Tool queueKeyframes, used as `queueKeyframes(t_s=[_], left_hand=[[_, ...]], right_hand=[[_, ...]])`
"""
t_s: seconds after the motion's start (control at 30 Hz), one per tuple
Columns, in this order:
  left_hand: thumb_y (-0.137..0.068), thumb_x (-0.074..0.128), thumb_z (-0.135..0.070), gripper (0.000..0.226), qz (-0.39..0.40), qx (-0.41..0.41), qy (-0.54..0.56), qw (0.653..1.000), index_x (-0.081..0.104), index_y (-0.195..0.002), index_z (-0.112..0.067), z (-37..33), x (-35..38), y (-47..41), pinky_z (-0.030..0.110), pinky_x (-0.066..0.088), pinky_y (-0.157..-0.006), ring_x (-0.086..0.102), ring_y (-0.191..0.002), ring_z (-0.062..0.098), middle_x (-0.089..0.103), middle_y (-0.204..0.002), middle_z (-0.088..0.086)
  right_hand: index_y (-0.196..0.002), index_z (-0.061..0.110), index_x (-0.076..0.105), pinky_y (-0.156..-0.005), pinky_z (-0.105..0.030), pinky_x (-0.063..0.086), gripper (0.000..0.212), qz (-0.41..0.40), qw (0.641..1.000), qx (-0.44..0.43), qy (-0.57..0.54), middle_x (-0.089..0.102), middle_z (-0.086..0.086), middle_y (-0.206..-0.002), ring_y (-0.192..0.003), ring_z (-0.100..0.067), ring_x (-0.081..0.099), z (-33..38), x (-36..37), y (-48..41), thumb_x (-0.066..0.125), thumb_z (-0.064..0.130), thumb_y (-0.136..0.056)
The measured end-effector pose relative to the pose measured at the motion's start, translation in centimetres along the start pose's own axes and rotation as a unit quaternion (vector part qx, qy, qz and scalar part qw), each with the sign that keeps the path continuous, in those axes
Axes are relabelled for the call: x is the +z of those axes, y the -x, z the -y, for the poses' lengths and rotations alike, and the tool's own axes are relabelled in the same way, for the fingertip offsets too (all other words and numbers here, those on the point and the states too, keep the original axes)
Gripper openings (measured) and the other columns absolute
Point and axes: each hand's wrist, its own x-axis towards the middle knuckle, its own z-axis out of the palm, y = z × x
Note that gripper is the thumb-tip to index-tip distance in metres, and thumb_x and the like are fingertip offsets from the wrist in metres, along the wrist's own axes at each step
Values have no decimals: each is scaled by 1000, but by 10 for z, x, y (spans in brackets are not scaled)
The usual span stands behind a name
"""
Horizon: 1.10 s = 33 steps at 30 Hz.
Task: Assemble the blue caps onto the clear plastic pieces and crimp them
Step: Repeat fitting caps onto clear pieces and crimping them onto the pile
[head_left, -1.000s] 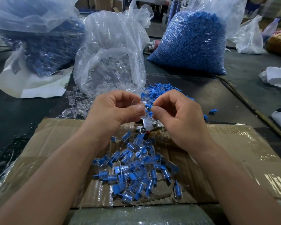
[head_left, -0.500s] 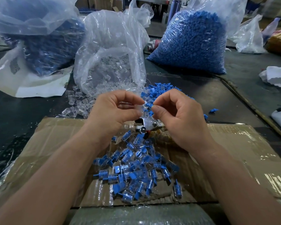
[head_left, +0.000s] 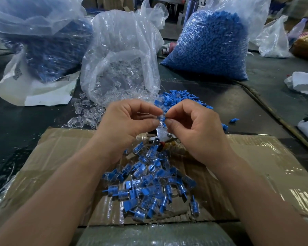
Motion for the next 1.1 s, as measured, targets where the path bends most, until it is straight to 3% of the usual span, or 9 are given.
queueKeyframes(t_s=[0.13, 0.27, 0.37, 0.53, 0.7, 0.93, 1.1], left_hand=[[-54, 72, -16, 15, -12, -7, 21, 1000, 72, -69, -20, 0, 0, -1, 21, 55, -68, 68, -72, 15, 72, -74, 3], [-63, 66, -16, 15, 22, -16, 96, 995, 72, -75, -11, -3, -1, 1, 18, 53, -66, 69, -74, 17, 72, -79, 10], [-62, 67, -15, 15, 29, -17, 74, 997, 73, -75, -11, -3, 0, 2, 21, 54, -70, 69, -78, 20, 72, -81, 10], [-58, 69, -10, 12, 36, -42, 87, 995, 72, -69, -9, -4, 0, 2, 19, 54, -66, 70, -75, 18, 72, -75, 8], [-54, 68, -3, 10, 12, -72, 122, 990, 71, -64, -5, -5, -2, 0, 15, 52, -56, 69, -65, 17, 71, -68, 9], [-56, 66, -3, 8, 38, -95, 142, 985, 71, -62, -5, -5, -2, -1, 18, 54, -56, 69, -63, 19, 70, -68, 11], [-55, 66, -15, 12, 34, -92, 100, 990, 71, -63, -9, -7, -4, 0, 20, 51, -47, 65, -57, 18, 68, -68, 13]], right_hand=[[-72, 27, 59, -61, -25, 53, 17, -6, 999, 18, -51, 63, 5, -65, -61, -9, 61, 1, 1, 0, 72, 18, -76], [-73, 29, 58, -61, -22, 53, 22, -1, 999, 19, -48, 63, 8, -66, -62, -6, 61, 0, 2, 0, 75, 15, -74], [-74, 31, 57, -60, -17, 51, 23, -22, 998, 9, -59, 62, 12, -66, -63, -4, 59, 0, 2, 0, 76, 18, -72], [-88, 31, 63, -72, -20, 52, 16, -31, 998, -55, -13, 62, 14, -87, -80, -3, 61, 2, 3, 0, 71, 25, -74], [-100, 22, 65, -79, -23, 52, 31, 11, 998, -54, -1, 63, 12, -92, -88, -5, 61, -1, 1, -1, 75, 16, -71], [-98, 16, 68, -74, -17, 52, 29, -14, 997, -65, -26, 67, 7, -86, -80, -4, 65, -4, 1, 1, 75, 10, -71], [-96, 23, 64, -72, -12, 51, 29, -43, 996, -75, -22, 63, 18, -83, -80, -2, 65, -4, 0, 0, 74, 14, -70]])
